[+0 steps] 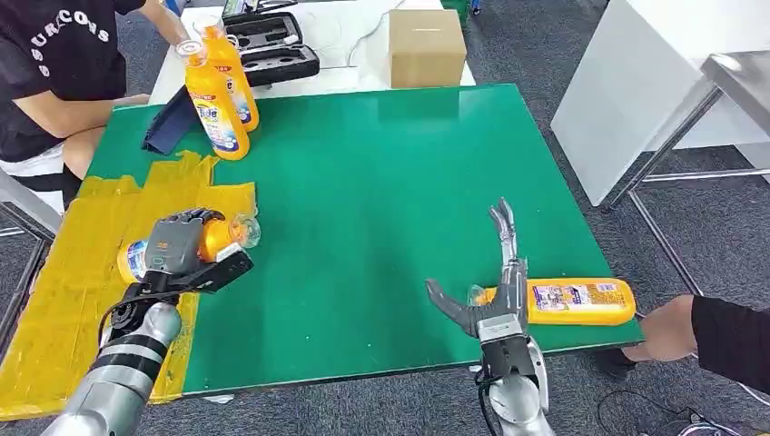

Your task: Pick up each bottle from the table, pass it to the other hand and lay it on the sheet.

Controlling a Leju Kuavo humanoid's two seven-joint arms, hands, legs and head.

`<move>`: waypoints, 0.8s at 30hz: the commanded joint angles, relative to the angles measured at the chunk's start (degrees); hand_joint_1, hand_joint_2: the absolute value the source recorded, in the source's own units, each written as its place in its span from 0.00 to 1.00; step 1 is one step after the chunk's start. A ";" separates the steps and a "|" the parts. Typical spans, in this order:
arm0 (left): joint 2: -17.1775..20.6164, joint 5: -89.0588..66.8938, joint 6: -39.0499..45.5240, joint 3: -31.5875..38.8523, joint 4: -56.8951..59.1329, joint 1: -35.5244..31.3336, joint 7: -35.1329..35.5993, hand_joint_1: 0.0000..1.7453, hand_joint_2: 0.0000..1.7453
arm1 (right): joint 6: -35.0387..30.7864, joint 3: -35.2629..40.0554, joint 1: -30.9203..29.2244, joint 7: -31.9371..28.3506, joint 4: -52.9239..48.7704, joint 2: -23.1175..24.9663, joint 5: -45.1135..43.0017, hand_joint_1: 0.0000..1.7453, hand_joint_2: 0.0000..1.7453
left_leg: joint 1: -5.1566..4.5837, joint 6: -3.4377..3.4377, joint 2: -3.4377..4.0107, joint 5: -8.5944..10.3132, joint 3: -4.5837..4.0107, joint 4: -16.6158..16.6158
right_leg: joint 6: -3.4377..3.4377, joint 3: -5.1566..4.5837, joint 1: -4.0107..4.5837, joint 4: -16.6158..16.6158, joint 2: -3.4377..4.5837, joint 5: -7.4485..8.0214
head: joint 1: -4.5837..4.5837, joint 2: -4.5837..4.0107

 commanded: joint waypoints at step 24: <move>-1.29 5.72 -1.85 -2.63 15.36 0.25 -5.70 0.00 1.00 | 2.22 2.23 -2.47 3.54 7.15 -5.56 6.92 0.00 1.00 | -0.01 -0.03 0.04 -0.12 0.41 -0.06 | -0.04 0.40 0.03 -0.06 -0.01 -0.07 | -0.02 0.00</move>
